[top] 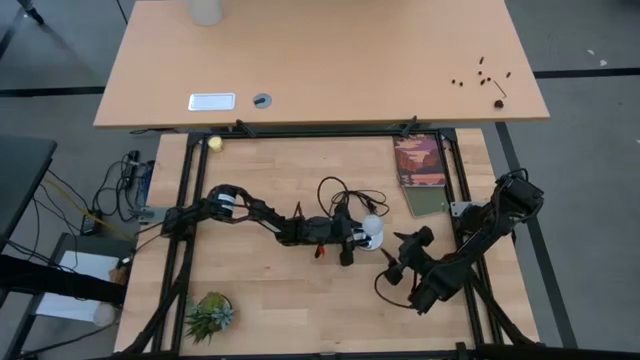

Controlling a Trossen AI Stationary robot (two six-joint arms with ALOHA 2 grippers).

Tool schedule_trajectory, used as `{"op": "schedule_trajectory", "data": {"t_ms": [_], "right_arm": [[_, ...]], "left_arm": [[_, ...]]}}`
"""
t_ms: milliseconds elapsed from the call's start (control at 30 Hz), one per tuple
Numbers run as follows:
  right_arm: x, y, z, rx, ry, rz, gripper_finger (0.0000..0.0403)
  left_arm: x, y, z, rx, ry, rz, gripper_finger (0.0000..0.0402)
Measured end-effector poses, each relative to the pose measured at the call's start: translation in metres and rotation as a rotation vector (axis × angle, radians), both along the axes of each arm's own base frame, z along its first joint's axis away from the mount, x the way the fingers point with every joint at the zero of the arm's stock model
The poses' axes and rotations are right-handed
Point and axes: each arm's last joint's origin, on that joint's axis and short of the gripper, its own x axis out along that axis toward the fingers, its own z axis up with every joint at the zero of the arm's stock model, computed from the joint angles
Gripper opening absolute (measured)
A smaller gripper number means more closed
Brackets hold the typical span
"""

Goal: Screw lightbulb
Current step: Insert the lightbulb into the silver lamp

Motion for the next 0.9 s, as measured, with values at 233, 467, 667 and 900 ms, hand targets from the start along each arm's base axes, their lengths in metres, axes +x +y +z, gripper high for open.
{"op": "schedule_trajectory", "data": {"t_ms": [233, 467, 667, 900], "right_arm": [[0.000, -0.006, -0.005, -0.076, -0.072, 0.016, 0.0309], [0.025, -0.008, -0.008, -0.063, -0.030, 0.073, 0.0308], [0.035, -0.014, -0.007, -0.093, -0.018, 0.070, 0.0308], [0.046, -0.011, -0.004, -0.105, -0.036, 0.117, 0.0308]], "left_arm": [[0.000, -0.001, -0.001, -0.005, 0.018, -0.033, 0.0194], [0.000, -0.002, -0.002, -0.012, 0.027, -0.094, 0.0194], [0.000, -0.003, -0.003, -0.017, 0.034, -0.113, 0.0194], [-0.001, -0.003, -0.003, -0.027, 0.036, -0.119, 0.0194]]}}
